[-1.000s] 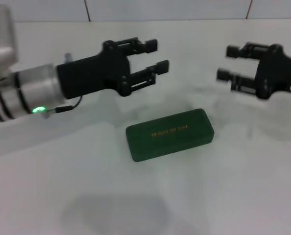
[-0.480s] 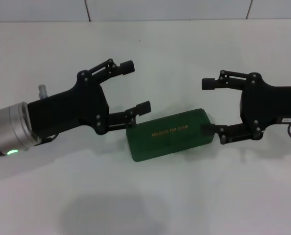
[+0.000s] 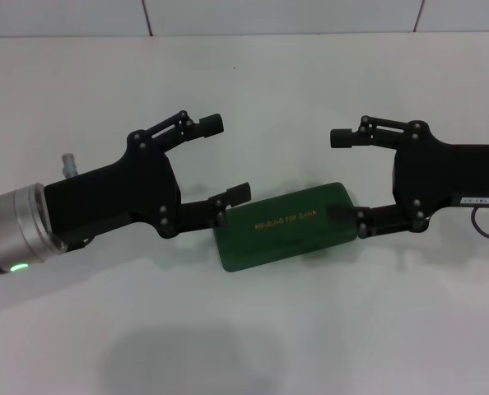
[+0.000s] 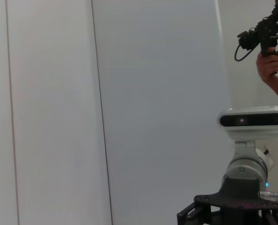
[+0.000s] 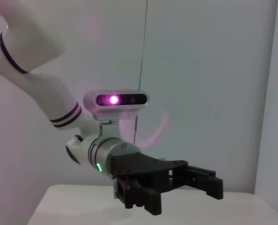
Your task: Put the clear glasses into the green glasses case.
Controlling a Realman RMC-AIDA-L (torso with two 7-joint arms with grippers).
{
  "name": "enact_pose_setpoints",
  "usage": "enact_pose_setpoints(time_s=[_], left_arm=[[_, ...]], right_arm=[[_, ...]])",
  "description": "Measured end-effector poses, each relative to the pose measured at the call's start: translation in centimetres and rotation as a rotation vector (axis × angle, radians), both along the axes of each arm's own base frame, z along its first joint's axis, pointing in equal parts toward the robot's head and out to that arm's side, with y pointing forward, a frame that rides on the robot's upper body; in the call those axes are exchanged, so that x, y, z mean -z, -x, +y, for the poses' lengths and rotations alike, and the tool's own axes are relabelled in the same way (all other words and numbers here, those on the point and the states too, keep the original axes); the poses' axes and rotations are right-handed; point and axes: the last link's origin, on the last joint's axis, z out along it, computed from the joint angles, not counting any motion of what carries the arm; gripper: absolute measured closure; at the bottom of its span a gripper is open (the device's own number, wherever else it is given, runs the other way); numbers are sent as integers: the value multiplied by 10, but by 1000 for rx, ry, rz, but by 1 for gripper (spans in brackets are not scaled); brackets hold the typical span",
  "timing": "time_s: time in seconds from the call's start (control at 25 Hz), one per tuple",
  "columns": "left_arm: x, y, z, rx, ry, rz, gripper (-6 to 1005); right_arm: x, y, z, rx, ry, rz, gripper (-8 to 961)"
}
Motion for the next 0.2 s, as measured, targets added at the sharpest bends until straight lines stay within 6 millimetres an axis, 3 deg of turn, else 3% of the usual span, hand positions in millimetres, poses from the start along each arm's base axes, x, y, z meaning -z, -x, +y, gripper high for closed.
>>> enact_pose_setpoints(time_s=[0.2], left_arm=[[0,0,0,8,-15,5,111]], right_arm=[[3,0,1,19,-22,5,65]])
